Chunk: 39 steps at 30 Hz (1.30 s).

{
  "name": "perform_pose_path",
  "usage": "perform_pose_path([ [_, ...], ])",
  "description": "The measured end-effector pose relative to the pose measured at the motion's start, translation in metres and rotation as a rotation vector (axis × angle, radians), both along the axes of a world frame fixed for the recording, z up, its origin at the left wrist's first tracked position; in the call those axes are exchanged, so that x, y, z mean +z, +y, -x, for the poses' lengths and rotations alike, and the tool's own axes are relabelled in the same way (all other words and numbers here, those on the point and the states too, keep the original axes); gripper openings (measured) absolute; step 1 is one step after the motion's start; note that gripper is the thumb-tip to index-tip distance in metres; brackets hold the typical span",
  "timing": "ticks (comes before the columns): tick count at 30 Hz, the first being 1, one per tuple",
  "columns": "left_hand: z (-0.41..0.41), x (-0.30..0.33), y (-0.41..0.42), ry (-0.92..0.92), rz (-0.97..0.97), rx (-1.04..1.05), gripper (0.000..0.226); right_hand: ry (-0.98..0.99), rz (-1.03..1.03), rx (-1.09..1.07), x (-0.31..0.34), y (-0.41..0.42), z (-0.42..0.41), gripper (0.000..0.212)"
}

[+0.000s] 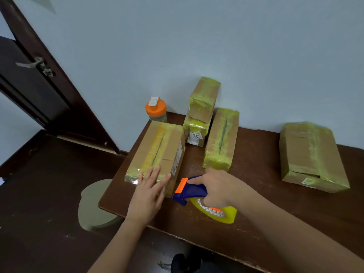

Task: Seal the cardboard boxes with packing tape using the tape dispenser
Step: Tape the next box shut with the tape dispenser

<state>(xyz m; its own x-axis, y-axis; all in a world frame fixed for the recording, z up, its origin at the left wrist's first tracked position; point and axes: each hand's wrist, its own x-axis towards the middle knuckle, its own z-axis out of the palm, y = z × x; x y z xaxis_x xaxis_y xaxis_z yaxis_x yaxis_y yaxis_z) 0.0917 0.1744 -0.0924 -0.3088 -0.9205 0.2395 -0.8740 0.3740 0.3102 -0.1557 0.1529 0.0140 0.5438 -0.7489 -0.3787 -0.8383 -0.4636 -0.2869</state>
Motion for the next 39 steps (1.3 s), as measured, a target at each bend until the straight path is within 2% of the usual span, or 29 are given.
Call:
perform_pose_path([
  [5, 0.003, 0.005, -0.001, -0.047, -0.026, -0.063, 0.044, 0.159, -0.029, 0.09, 0.017, -0.016, -0.033, 0.049],
  [11, 0.009, 0.012, -0.001, -0.082, -0.03, -0.1, 0.043, 0.307, -0.037, 0.162, 0.028, -0.024, -0.042, 0.053],
  [14, 0.006, 0.013, -0.005, -0.068, -0.047, -0.081, 0.043, 0.41, 0.001, 0.208, 0.027, -0.016, -0.053, 0.035],
  [17, 0.004, 0.021, -0.014, -0.068, -0.08, -0.024, 0.042, 0.492, -0.118, 0.246, 0.009, 0.015, -0.054, 0.02],
  [18, 0.005, 0.021, -0.014, -0.06, -0.088, -0.018, 0.045, 0.471, -0.169, 0.22, 0.003, 0.022, -0.049, 0.022],
  [22, 0.011, 0.018, -0.012, -0.057, -0.099, -0.016, 0.065, 0.324, -0.196, 0.037, -0.01, 0.021, -0.03, 0.055],
  [27, 0.008, 0.02, -0.012, -0.128, -0.112, -0.021, 0.076, 0.271, -0.13, -0.159, -0.022, 0.015, -0.019, 0.059],
  [33, 0.043, 0.044, 0.01, -0.295, -0.235, 0.163, 0.078, 0.306, -0.088, -0.298, -0.043, 0.013, -0.007, 0.062],
  [37, 0.043, 0.06, 0.011, -0.263, -0.282, 0.232, 0.078, 0.323, -0.103, -0.316, -0.051, 0.011, -0.001, 0.065],
  [39, 0.034, 0.062, 0.009, -0.129, -0.294, 0.209, 0.08, 0.328, -0.115, -0.323, -0.055, 0.011, 0.001, 0.066],
])
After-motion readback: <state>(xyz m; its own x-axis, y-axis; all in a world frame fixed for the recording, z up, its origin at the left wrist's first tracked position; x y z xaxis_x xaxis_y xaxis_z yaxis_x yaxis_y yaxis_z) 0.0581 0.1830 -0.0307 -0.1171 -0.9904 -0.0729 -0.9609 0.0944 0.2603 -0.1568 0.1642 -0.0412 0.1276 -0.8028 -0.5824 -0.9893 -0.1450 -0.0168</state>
